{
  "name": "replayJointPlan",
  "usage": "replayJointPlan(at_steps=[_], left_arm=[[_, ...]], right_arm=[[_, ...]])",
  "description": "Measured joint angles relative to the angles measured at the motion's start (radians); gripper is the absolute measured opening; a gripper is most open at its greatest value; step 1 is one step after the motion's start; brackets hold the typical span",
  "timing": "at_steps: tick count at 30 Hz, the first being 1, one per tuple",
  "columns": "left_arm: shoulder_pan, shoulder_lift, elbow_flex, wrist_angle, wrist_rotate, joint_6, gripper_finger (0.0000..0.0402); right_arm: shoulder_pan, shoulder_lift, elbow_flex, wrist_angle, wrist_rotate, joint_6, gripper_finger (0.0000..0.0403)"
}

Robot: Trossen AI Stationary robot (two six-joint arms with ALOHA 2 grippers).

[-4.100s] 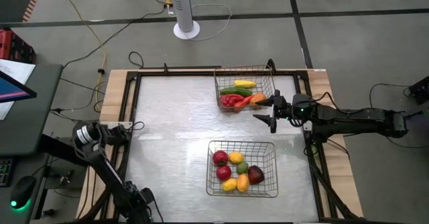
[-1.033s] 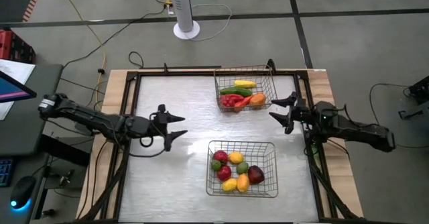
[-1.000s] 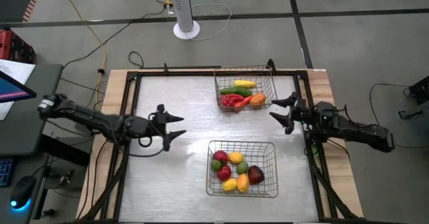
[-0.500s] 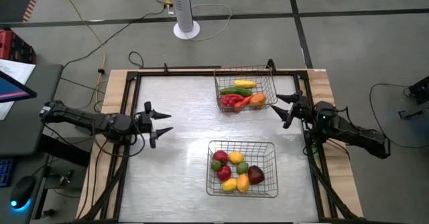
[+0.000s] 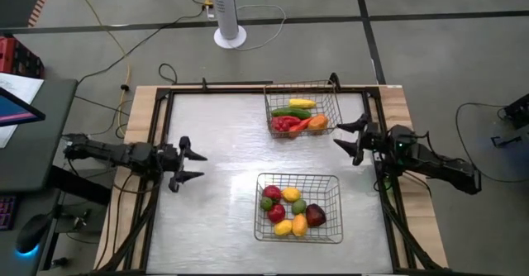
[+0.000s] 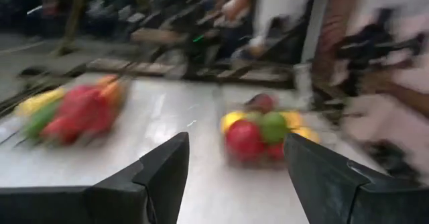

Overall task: Sort produce into baskets
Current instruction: Return to Home Position

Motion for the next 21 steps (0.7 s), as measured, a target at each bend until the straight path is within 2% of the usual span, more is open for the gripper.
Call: replayJointPlan(at_steps=[4, 6, 9, 21], left_arm=[[0.0, -0.024, -0.02, 0.035, 0.132, 0.05, 0.0228], [-0.001, -0.025, -0.02, 0.038, 0.15, 0.082, 0.0228], [-0.002, -0.025, -0.02, 0.037, 0.127, 0.116, 0.0228], [0.0, -0.019, -0.02, 0.043, 0.099, 0.12, 0.0228]], right_arm=[[0.003, 0.0, 0.0, -0.03, 0.019, 0.058, 0.0315], [0.001, 0.0, 0.0, -0.027, 0.063, 0.111, 0.0315], [0.001, 0.0, 0.0, -0.044, 0.118, 0.182, 0.0315], [0.001, 0.0, 0.0, -0.151, 0.124, 0.185, 0.0315]])
